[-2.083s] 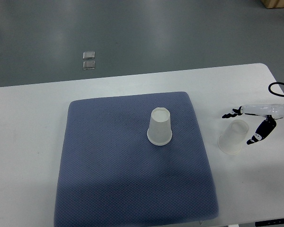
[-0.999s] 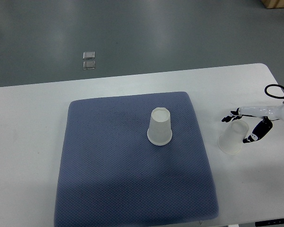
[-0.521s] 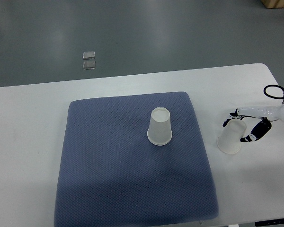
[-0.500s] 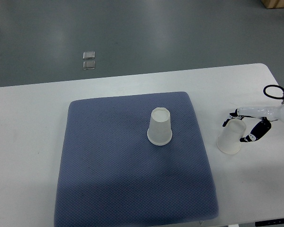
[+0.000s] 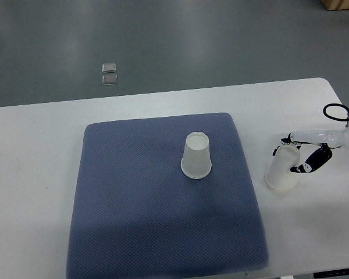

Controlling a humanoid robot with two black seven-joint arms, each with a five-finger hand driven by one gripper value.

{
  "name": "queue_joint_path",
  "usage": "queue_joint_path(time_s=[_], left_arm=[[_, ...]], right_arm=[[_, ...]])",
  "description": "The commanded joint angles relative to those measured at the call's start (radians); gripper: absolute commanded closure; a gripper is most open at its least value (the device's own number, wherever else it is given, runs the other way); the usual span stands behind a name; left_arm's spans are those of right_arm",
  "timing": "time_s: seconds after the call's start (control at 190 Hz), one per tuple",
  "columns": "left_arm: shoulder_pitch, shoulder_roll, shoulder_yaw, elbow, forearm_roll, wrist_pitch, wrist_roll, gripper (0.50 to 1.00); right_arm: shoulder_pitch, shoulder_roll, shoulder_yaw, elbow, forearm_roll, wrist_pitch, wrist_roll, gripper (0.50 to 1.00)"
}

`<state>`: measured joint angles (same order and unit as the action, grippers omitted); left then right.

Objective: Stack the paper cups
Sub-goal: 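Close the right hand fingers around the white cup beside the pad, then lift the held cup and carry it over the cup on the pad, then lower the held cup onto the upside-down cup on the pad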

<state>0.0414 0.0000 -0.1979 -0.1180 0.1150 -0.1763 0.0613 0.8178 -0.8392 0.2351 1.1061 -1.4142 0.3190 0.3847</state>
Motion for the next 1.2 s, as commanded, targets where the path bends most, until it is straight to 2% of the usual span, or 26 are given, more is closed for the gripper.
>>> queue_joint_path(time_s=[0.0, 0.174, 0.368, 0.473, 0.71, 0.999, 1.194], left_arm=[[0.000, 0.000, 0.000, 0.000, 0.000, 0.000, 0.000, 0.500], [0.000, 0.000, 0.000, 0.000, 0.000, 0.000, 0.000, 0.500], [0.000, 0.000, 0.000, 0.000, 0.000, 0.000, 0.000, 0.500], [0.000, 0.000, 0.000, 0.000, 0.000, 0.000, 0.000, 0.500], [0.000, 0.000, 0.000, 0.000, 0.000, 0.000, 0.000, 0.500], [0.000, 0.000, 0.000, 0.000, 0.000, 0.000, 0.000, 0.500], [0.000, 0.000, 0.000, 0.000, 0.000, 0.000, 0.000, 0.500]], right_arm=[[0.004, -0.008, 0.013, 0.000, 0.009, 0.002, 0.005, 0.885], [0.083, -0.024, 0.019, -0.002, 0.061, 0.028, 0.039, 0.883], [0.239, -0.061, 0.053, -0.003, 0.250, 0.186, 0.059, 0.881], [0.317, -0.048, 0.053, -0.002, 0.323, 0.235, 0.054, 0.881], [0.377, 0.038, 0.055, 0.034, 0.366, 0.239, 0.049, 0.881], [0.368, 0.124, 0.058, 0.064, 0.370, 0.219, 0.045, 0.881], [0.350, 0.178, 0.056, 0.063, 0.359, 0.196, 0.017, 0.879]])
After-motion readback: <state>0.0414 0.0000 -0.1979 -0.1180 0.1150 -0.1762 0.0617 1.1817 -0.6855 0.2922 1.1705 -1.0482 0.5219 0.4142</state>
